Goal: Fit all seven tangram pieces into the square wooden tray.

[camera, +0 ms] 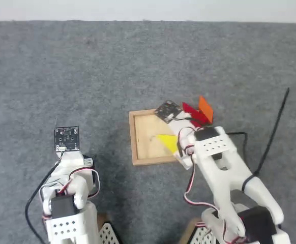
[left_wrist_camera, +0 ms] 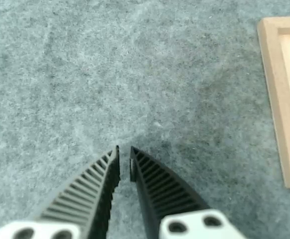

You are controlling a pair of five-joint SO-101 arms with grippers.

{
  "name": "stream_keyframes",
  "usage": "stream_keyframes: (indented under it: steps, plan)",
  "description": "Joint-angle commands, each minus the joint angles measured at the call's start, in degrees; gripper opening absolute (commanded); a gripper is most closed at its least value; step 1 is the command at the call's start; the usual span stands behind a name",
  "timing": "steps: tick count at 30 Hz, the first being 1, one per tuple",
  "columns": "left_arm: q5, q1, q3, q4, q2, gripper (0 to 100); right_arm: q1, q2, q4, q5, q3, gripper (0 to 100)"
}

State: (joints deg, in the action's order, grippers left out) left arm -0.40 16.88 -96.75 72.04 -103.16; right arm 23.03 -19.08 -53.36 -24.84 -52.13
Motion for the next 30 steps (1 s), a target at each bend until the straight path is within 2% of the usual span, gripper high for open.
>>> stream_keyframes:
  steps: [1, 6, 13, 22, 30]
  plan:
    - [-0.26, -0.35, 0.31, 0.18, -1.05, 4, 0.84, 0.13, 2.86, 1.32, 2.99, 12.3]
    - [-0.26, -0.35, 0.31, 0.18, -1.05, 4, 0.84, 2.33, 3.65, 3.08, 6.95, 12.3]
    - [-0.26, -0.35, 0.31, 0.18, -1.05, 4, 2.42, 14.29, 3.91, 7.47, 17.76, 12.3]
    - [-0.26, -0.35, 0.31, 0.18, -1.05, 4, 2.77, 27.65, 4.09, 8.88, 29.89, 12.3]
    - [-0.26, -0.35, 0.31, 0.18, -1.05, 4, 2.86, 28.79, 5.76, 17.32, 32.88, 12.1]
